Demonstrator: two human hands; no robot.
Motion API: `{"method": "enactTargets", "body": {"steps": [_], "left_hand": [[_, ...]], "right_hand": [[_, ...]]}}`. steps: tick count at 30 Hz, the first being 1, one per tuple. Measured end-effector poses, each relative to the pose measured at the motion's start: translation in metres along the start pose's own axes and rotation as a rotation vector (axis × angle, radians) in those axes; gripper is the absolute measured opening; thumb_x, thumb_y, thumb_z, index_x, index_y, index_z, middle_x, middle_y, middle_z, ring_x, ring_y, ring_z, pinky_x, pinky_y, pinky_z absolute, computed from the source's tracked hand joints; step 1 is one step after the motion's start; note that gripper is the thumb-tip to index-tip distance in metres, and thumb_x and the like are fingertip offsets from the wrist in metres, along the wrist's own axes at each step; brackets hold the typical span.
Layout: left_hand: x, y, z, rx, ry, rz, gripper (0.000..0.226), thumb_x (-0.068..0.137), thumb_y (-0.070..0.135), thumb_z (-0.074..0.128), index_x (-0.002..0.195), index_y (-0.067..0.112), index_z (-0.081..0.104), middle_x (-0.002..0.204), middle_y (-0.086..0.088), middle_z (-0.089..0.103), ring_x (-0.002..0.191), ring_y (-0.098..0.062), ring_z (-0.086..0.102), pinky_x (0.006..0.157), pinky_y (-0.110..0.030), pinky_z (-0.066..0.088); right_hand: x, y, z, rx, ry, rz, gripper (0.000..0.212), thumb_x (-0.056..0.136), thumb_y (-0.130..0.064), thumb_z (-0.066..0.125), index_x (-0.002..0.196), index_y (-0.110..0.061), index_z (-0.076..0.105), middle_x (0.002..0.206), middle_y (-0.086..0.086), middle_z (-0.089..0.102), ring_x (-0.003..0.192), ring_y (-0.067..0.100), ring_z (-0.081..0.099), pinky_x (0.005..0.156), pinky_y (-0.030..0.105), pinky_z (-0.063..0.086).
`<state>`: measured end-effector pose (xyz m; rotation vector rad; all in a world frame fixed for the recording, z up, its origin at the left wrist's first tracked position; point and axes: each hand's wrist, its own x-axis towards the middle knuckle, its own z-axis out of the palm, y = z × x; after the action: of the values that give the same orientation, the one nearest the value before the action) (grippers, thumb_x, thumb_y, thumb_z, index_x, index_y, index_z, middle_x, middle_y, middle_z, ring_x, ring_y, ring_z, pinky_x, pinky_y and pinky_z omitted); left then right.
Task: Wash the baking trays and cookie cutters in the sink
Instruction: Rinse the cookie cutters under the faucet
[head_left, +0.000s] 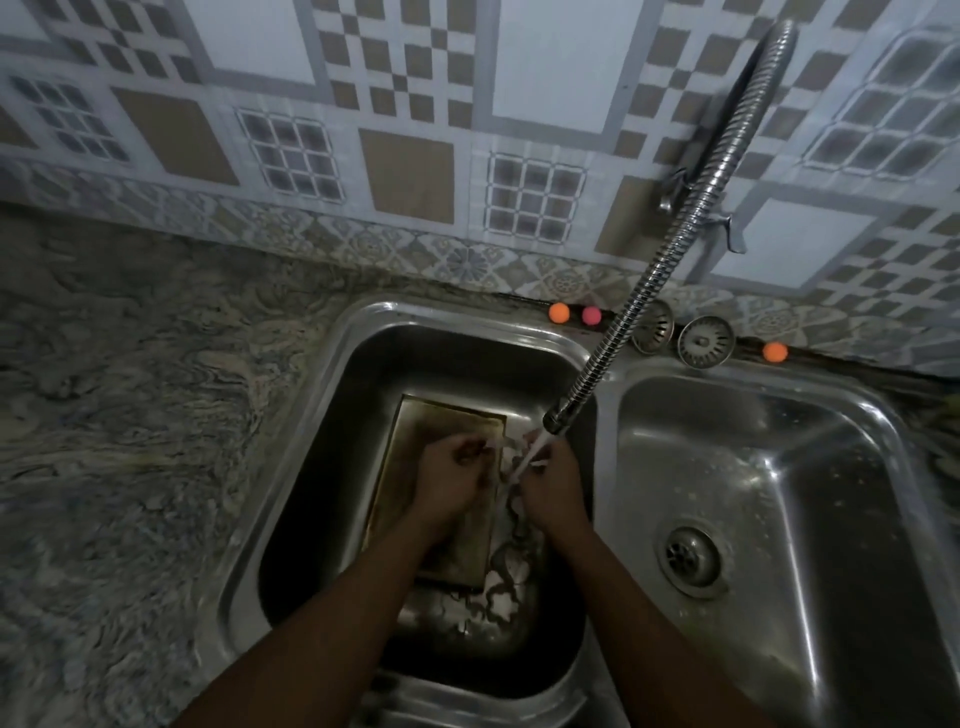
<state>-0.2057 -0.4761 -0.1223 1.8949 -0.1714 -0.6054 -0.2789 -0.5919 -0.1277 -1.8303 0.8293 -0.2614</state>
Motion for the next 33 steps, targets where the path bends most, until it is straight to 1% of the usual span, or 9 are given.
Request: {"method": "enactTargets", "body": {"steps": [5,9,13,16,18,23,26,30,33], "left_hand": [[0.001,0.013,0.000,-0.212,0.108,-0.024,0.017,0.085,0.012,0.069,0.097,0.022,0.076,0.092,0.004,0.076,0.089,-0.012,0.071,0.082,-0.031,0.058],[-0.008,0.024,0.010,-0.389,-0.029,-0.041,0.022,0.095,0.014,0.057,0.109,0.015,0.074,0.105,-0.005,0.075,0.102,-0.020,0.070,0.090,-0.037,0.055],[-0.019,0.029,0.025,-0.495,-0.141,-0.102,0.035,0.090,0.033,0.066,0.117,0.011,0.068,0.112,-0.018,0.070,0.106,-0.032,0.067,0.092,-0.045,0.055],[-0.022,0.040,0.033,-0.546,-0.095,-0.227,0.030,0.093,0.022,0.064,0.114,0.001,0.066,0.106,-0.019,0.070,0.093,-0.027,0.067,0.081,-0.038,0.054],[-0.020,0.044,0.034,-0.476,-0.111,-0.222,0.023,0.095,0.016,0.061,0.111,0.001,0.067,0.103,-0.020,0.070,0.090,-0.027,0.065,0.075,-0.035,0.053],[-0.020,0.050,0.024,-0.545,-0.093,-0.207,0.027,0.104,0.017,0.043,0.114,0.004,0.065,0.108,-0.018,0.071,0.084,-0.020,0.068,0.062,-0.024,0.054],[-0.023,0.047,0.019,-0.560,-0.033,-0.186,0.036,0.105,0.029,0.041,0.110,0.004,0.067,0.102,-0.017,0.074,0.070,-0.018,0.070,0.049,-0.022,0.051],[-0.018,0.045,0.009,-0.642,-0.136,-0.195,0.034,0.103,0.032,0.046,0.113,0.007,0.067,0.112,-0.015,0.072,0.089,-0.028,0.072,0.064,-0.032,0.057],[-0.015,0.048,0.005,-0.695,-0.236,-0.207,0.023,0.098,0.017,0.055,0.116,0.007,0.065,0.117,-0.016,0.070,0.090,-0.024,0.071,0.064,-0.032,0.056]], "right_hand": [[-0.021,-0.020,0.002,0.152,-0.010,-0.081,0.017,0.086,-0.022,0.072,0.088,-0.029,0.057,0.087,-0.007,0.064,0.078,0.003,0.061,0.064,0.012,0.048],[-0.033,-0.016,-0.005,-0.009,0.094,-0.227,0.017,0.092,-0.030,0.064,0.080,-0.030,0.052,0.082,-0.007,0.055,0.073,0.003,0.055,0.062,0.014,0.044],[-0.049,-0.015,-0.013,-0.013,0.049,-0.269,0.016,0.097,-0.025,0.056,0.081,-0.025,0.055,0.083,-0.008,0.053,0.075,0.005,0.055,0.064,0.017,0.045],[-0.051,-0.010,-0.020,-0.020,0.082,-0.307,0.007,0.091,-0.017,0.064,0.091,-0.024,0.066,0.095,-0.015,0.056,0.086,0.004,0.059,0.073,0.015,0.047],[-0.051,-0.010,-0.023,-0.060,0.016,-0.330,0.019,0.087,-0.011,0.065,0.103,-0.021,0.070,0.106,-0.019,0.056,0.096,-0.002,0.058,0.081,0.010,0.045],[-0.049,-0.023,-0.019,-0.009,0.041,-0.322,0.023,0.089,-0.024,0.062,0.107,-0.018,0.074,0.122,-0.010,0.057,0.112,-0.004,0.053,0.095,0.013,0.043],[-0.049,-0.038,-0.022,0.090,0.114,-0.317,0.029,0.078,-0.007,0.075,0.096,-0.029,0.068,0.113,-0.018,0.055,0.104,-0.008,0.054,0.086,0.006,0.041],[-0.045,-0.045,-0.025,0.161,0.077,-0.265,0.038,0.074,-0.007,0.080,0.102,-0.028,0.063,0.100,-0.016,0.061,0.094,-0.007,0.059,0.079,0.009,0.046],[-0.037,-0.042,-0.025,0.216,0.083,-0.168,0.023,0.085,-0.011,0.072,0.106,-0.020,0.068,0.093,-0.011,0.068,0.082,-0.005,0.064,0.076,0.019,0.052]]}}
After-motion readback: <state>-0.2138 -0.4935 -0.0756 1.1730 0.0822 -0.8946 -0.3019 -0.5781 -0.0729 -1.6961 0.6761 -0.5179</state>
